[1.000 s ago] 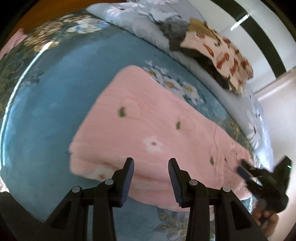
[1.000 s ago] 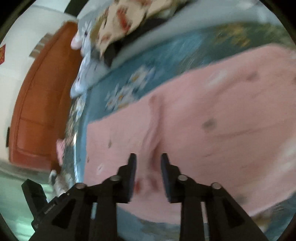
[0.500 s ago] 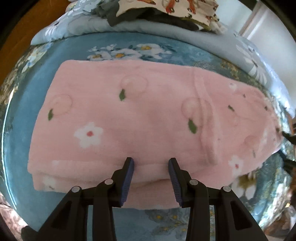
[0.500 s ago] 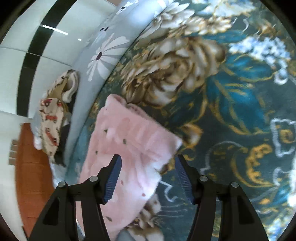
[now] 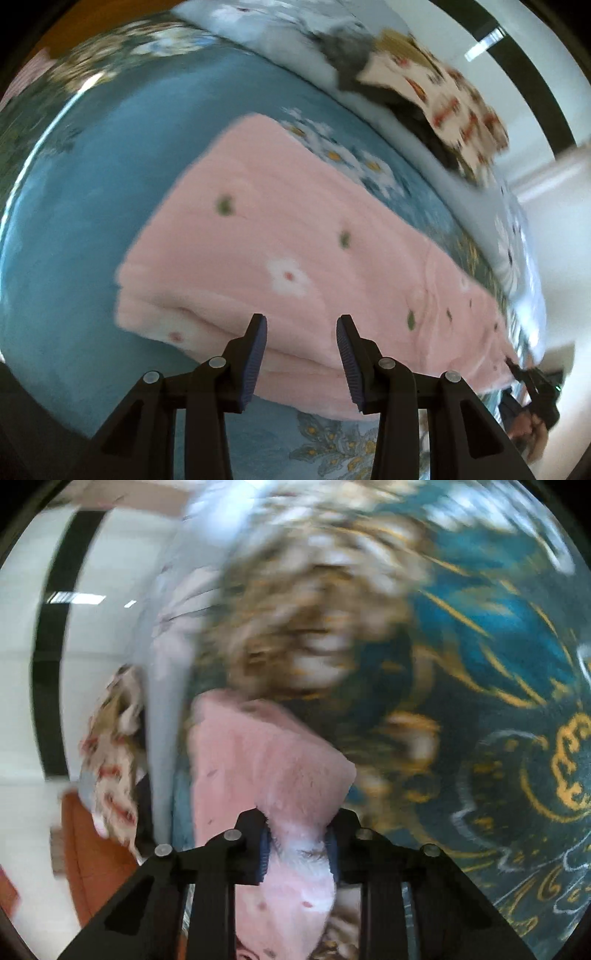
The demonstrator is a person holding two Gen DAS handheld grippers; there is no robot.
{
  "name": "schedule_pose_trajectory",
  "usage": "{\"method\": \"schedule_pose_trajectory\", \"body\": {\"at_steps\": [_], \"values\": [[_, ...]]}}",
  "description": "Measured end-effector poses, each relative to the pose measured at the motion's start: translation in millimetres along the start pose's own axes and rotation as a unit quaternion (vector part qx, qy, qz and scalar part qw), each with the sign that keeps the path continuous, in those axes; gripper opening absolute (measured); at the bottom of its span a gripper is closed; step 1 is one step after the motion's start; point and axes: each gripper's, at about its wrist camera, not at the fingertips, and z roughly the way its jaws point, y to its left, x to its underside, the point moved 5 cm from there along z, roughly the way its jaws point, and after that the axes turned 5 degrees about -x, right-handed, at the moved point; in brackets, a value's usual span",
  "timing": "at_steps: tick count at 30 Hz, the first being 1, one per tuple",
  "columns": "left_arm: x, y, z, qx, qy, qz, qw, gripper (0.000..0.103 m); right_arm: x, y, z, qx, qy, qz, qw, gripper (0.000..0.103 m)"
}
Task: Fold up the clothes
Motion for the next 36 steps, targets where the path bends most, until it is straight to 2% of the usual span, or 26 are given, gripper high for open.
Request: {"method": "schedule_pose_trajectory", "body": {"at_steps": [2,5,10,12,13,16,19,23,25,26,29,30,33,34,36], "values": [[-4,17,-9,0.003,-0.014,-0.036,0.9992,0.043,9,45,-4,-0.012,0.003,-0.088,0.996,0.023],[-10,39,-20,0.011,-0.028,-0.086,0.9958,0.043,45,128,-14,-0.057,0.021,-0.219,0.974,0.023],[-18,64,-36,0.025,-0.057,-0.141,0.9881,0.043,155,241,-16,-0.178,0.075,-0.354,0.915,0.023],[-21,73,-43,0.03,-0.069,-0.158,0.9846,0.043,208,270,-5,-0.21,0.108,-0.39,0.89,0.023],[-23,78,-47,0.032,-0.074,-0.164,0.9831,0.043,230,278,5,-0.211,0.126,-0.405,0.881,0.023],[-25,93,-54,0.036,-0.089,-0.183,0.9784,0.043,304,286,41,-0.196,0.188,-0.447,0.853,0.023],[-24,112,-58,0.042,-0.092,-0.206,0.9733,0.043,366,272,78,-0.152,0.226,-0.498,0.823,0.023],[-23,135,-55,0.059,-0.088,-0.238,0.9656,0.043,419,243,116,-0.082,0.26,-0.539,0.797,0.024],[-23,140,-51,0.071,-0.083,-0.247,0.9627,0.043,438,232,125,-0.064,0.265,-0.57,0.775,0.029],[-23,143,-47,0.079,-0.078,-0.252,0.9614,0.043,442,229,129,-0.061,0.27,-0.581,0.765,0.03],[-25,148,-38,0.103,-0.065,-0.261,0.9577,0.043,455,219,136,-0.06,0.297,-0.601,0.74,0.045],[-26,149,-35,0.111,-0.062,-0.263,0.9564,0.043,458,213,129,-0.067,0.315,-0.595,0.736,0.051],[-27,150,-27,0.131,-0.051,-0.264,0.9543,0.045,458,205,125,-0.091,0.362,-0.58,0.724,0.053],[-28,149,-25,0.133,-0.048,-0.259,0.9553,0.047,453,206,126,-0.086,0.361,-0.585,0.722,0.053],[-33,143,-20,0.138,-0.043,-0.241,0.9597,0.048,438,207,122,-0.057,0.329,-0.604,0.724,0.053]]}}
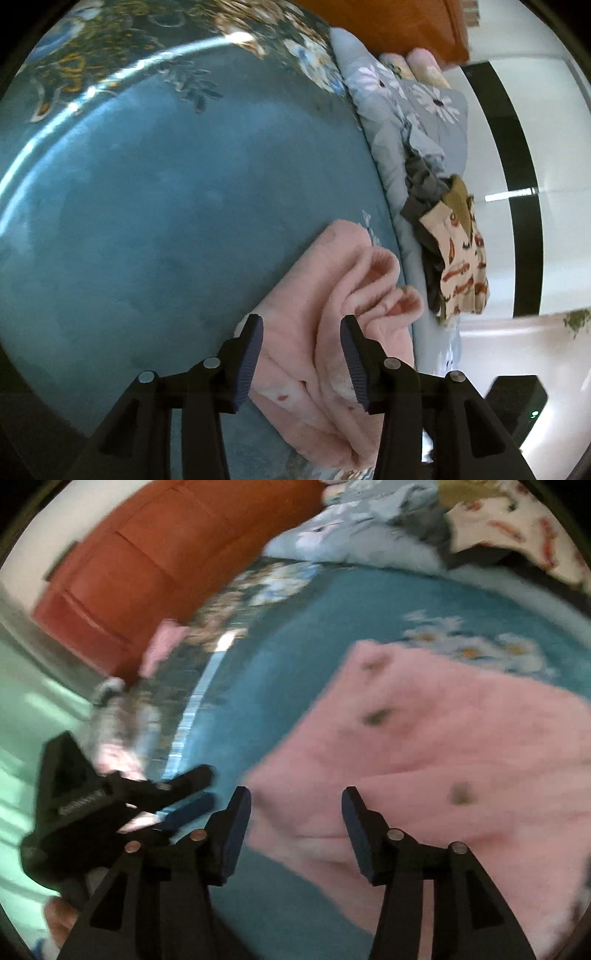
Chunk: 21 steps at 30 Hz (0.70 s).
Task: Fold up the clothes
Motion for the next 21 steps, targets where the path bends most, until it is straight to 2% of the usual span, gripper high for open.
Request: {"method": "schedule_pose_trajectory", "body": {"at_steps": [4,6,9,12,15,17,19,21], "values": [[-5,-24,18,0.018,0.026,0.052,0.9981,0.054,-11,-40,-38,0.039,-0.033,0.049,0.998,0.053],[-2,-37,28,0.015,0.034,0.087,0.9955,0.056,-14,-66,-52,0.042,-0.043,0.08,0.995,0.053],[6,-45,38,0.007,0.046,0.114,0.9924,0.059,-18,-93,-58,0.05,-0.043,0.111,0.992,0.053],[10,-49,41,-0.002,0.05,0.132,0.9899,0.062,-32,-91,-49,-0.004,-0.044,0.141,0.989,0.053],[7,-52,36,-0.008,0.047,0.145,0.9883,0.062,-52,-77,-25,-0.03,-0.03,0.143,0.989,0.053],[5,-55,30,-0.004,0.045,0.153,0.9872,0.063,-60,-67,-11,-0.022,-0.013,0.12,0.992,0.053],[5,-58,25,0.01,0.047,0.161,0.9858,0.063,-61,-62,1,0.006,0.003,0.102,0.995,0.053],[9,-61,23,0.027,0.058,0.171,0.9833,0.064,-56,-63,8,0.005,0.014,0.103,0.995,0.051]]}}
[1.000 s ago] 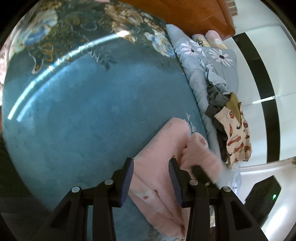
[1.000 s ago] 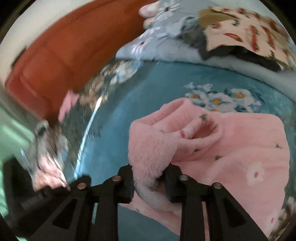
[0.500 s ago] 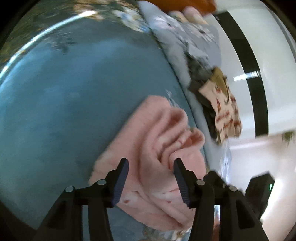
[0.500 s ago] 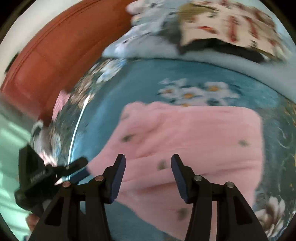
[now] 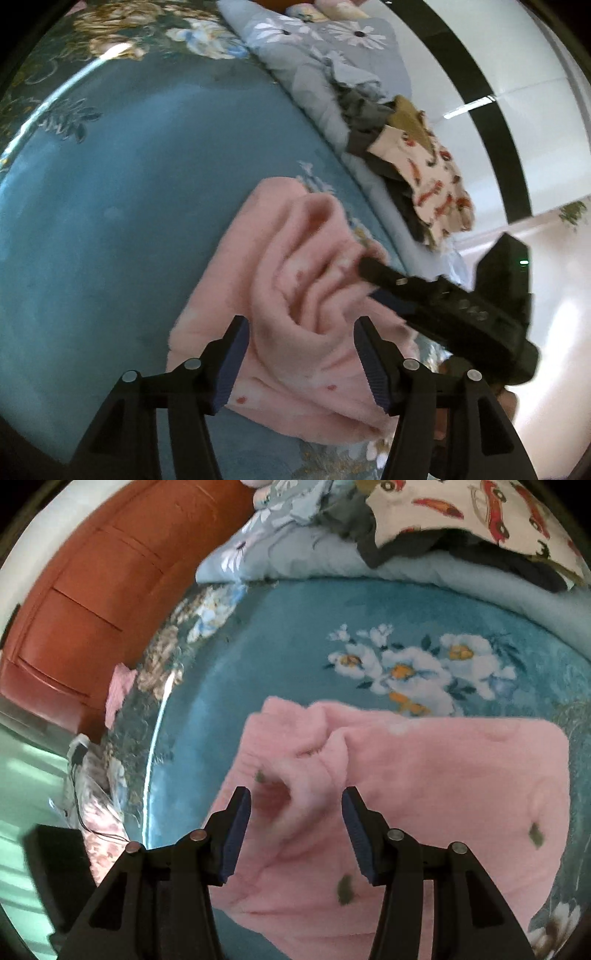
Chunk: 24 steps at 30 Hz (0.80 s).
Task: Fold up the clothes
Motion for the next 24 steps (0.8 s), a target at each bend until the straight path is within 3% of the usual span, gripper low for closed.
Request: {"method": "schedule_pose_trajectory", "body": {"at_steps": [4,7,11,15,21,24], "values": [[12,-1,9,0.007,0.025,0.008,0.9996,0.065,9,-8,0,-0.007,0.008,0.0,1.0,0.021],[23,1,20,-0.022,0.041,0.016,0.9988,0.065,1,-14,2,-0.008,0.008,0.019,1.0,0.011],[23,1,20,-0.035,0.033,0.02,0.9986,0.065,-25,13,-2,-0.043,-0.008,0.0,0.999,0.01],[21,8,22,-0.041,0.032,-0.003,0.9986,0.065,-54,54,3,-0.029,-0.012,-0.066,0.997,0.01],[17,17,22,-0.022,0.03,-0.046,0.9983,0.065,-57,51,52,0.001,0.049,-0.054,0.997,0.011],[12,22,27,-0.011,0.03,-0.07,0.997,0.066,-52,48,62,-0.002,0.067,-0.049,0.997,0.017]]}}
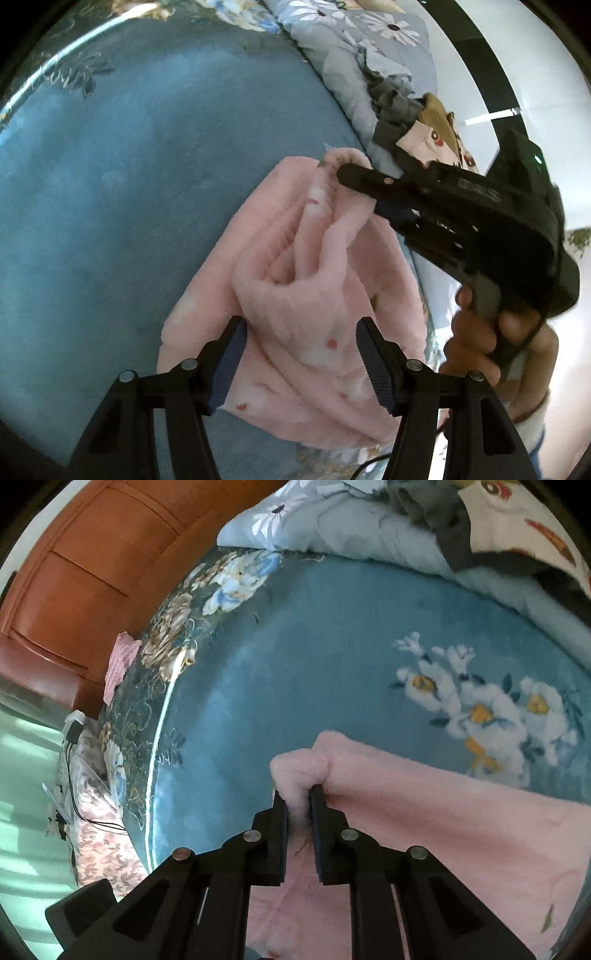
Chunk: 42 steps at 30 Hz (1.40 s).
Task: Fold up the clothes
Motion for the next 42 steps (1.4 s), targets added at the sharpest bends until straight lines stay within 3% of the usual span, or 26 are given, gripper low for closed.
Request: {"method": "schedule_pose_trajectory", "body": {"at_steps": [2,3,4,7,11,12,14,16,20,24,26,29,31,35,39,42], "values": [[-4,4,3,0.007,0.0,-0.019,0.9998,0.065,0,3,-1,-0.008,0.009,-0.015,1.0,0.035],[-5,5,3,0.011,0.0,-0.026,0.9996,0.065,1,6,-3,-0.015,0.013,-0.026,0.999,0.052],[-6,7,3,0.014,0.0,-0.034,0.9993,0.065,4,9,-9,-0.02,0.009,-0.035,0.999,0.06],[-9,9,4,0.014,-0.005,-0.044,0.9989,0.065,10,11,-30,-0.029,-0.012,-0.05,0.998,0.06],[-13,8,12,-0.004,0.0,-0.057,0.9984,0.063,29,-29,-69,-0.02,-0.062,0.02,0.998,0.062],[-13,7,12,-0.004,-0.001,-0.059,0.9983,0.06,35,-44,-77,-0.014,-0.07,0.044,0.997,0.062],[-14,4,13,-0.012,-0.005,-0.056,0.9984,0.04,48,-73,-92,0.001,-0.083,0.09,0.992,0.062],[-16,2,15,-0.021,-0.009,-0.052,0.9984,0.028,64,-102,-108,0.03,-0.091,0.122,0.988,0.062],[-21,-12,-14,0.014,-0.049,-0.04,0.9979,0.026,90,-143,-133,0.058,-0.099,0.165,0.98,0.062],[-30,-3,-35,0.01,-0.074,-0.028,0.9968,0.026,113,-168,-148,0.072,-0.103,0.189,0.974,0.062],[-27,22,-21,-0.021,-0.049,-0.051,0.9973,0.028,125,-177,-149,0.074,-0.097,0.197,0.973,0.062],[-14,48,-4,-0.021,-0.021,-0.09,0.9955,0.033,139,-180,-136,0.072,-0.078,0.208,0.972,0.062],[-14,50,-5,-0.016,-0.023,-0.09,0.9956,0.034,144,-181,-128,0.065,-0.072,0.212,0.972,0.062],[-23,43,-7,-0.045,-0.014,-0.061,0.997,0.045,151,-187,-119,0.057,-0.065,0.222,0.971,0.062],[-29,49,-29,-0.039,-0.025,-0.068,0.9966,0.053,158,-195,-120,0.061,-0.065,0.221,0.971,0.063],[-37,49,-51,-0.043,-0.059,-0.049,0.9961,0.064,164,-203,-124,0.065,-0.066,0.223,0.97,0.063]]}}
